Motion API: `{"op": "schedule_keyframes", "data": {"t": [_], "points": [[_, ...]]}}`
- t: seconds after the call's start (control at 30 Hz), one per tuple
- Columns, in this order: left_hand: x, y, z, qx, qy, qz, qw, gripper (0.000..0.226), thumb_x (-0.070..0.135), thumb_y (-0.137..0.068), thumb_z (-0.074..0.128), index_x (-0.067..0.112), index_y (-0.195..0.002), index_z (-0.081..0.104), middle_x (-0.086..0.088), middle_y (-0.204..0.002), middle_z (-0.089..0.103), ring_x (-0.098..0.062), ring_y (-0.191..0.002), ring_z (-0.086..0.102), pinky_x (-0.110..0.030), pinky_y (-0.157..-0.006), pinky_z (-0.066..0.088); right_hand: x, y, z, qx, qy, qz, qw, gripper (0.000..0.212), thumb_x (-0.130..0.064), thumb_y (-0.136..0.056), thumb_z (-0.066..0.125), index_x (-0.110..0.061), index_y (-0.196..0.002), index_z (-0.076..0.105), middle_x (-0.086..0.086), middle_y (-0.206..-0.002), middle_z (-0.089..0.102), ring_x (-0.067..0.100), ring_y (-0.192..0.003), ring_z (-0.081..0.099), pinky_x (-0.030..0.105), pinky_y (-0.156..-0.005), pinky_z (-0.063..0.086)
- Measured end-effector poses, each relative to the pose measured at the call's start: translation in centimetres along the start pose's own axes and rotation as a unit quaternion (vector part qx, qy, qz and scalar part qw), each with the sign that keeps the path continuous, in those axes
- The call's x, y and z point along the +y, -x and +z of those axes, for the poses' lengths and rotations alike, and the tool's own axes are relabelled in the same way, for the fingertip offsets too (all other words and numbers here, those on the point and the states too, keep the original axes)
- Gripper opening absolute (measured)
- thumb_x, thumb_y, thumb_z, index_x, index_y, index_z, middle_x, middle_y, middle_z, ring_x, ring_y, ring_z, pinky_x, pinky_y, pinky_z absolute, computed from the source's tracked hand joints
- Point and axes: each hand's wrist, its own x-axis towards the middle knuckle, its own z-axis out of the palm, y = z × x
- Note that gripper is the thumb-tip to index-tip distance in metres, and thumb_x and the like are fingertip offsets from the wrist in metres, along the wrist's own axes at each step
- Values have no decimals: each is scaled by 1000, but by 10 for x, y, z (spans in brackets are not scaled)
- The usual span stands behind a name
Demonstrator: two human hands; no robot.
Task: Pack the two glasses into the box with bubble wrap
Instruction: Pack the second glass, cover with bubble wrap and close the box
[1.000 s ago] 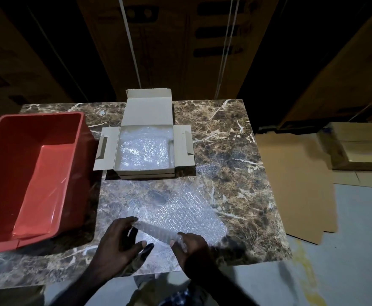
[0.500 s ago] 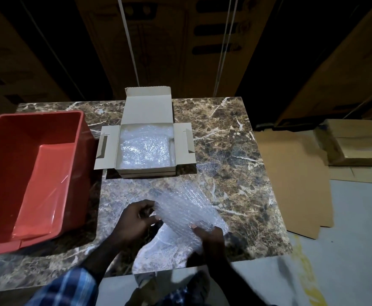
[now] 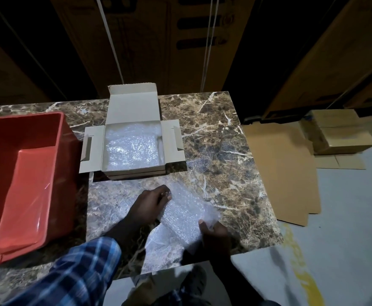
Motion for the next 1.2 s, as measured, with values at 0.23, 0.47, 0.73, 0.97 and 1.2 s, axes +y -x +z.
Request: {"op": "schedule_keyframes", "data": {"t": [0.23,0.47,0.73,0.97,1.2], "points": [[-5,5,13,31,-90,30,995,19,31,-99,58,15,-109,55,-5,-78,69,-28,-68,64,-30,-58,32,-1,8,0,170,192,-146,956,58,-39,-85,70,-3,-125,49,16,-90,63,32,-80,64,38,-68,51],[-9,17,19,71,-135,101,983,11,32,-101,50,22,-105,47,1,-89,62,-27,-66,57,-31,-62,33,12,19,22,88,395,-396,824,59,-65,-73,59,-16,-105,67,16,-130,60,33,-114,56,48,-94,37],[-20,41,7,-36,-181,169,968,61,44,-79,57,20,-135,55,-8,-156,37,-26,-140,36,-45,-110,33,8,5,27,131,342,-423,829,27,-23,-70,47,-14,-80,71,10,-103,72,28,-95,70,46,-102,36],[-18,30,-28,26,-234,241,941,37,36,-73,54,19,-101,74,2,-100,74,-21,-112,66,-37,-104,31,-60,1,17,74,315,-501,802,14,-23,-79,49,-17,-79,61,0,-66,59,23,-67,58,39,-86,39],[-9,-6,-145,195,-211,281,916,37,8,-65,63,7,-101,74,-9,-90,75,-26,-83,71,-37,-81,42,-189,-6,5,115,321,-571,746,20,-20,-89,54,-15,-105,66,6,-91,72,23,-86,63,44,-99,42]]}}
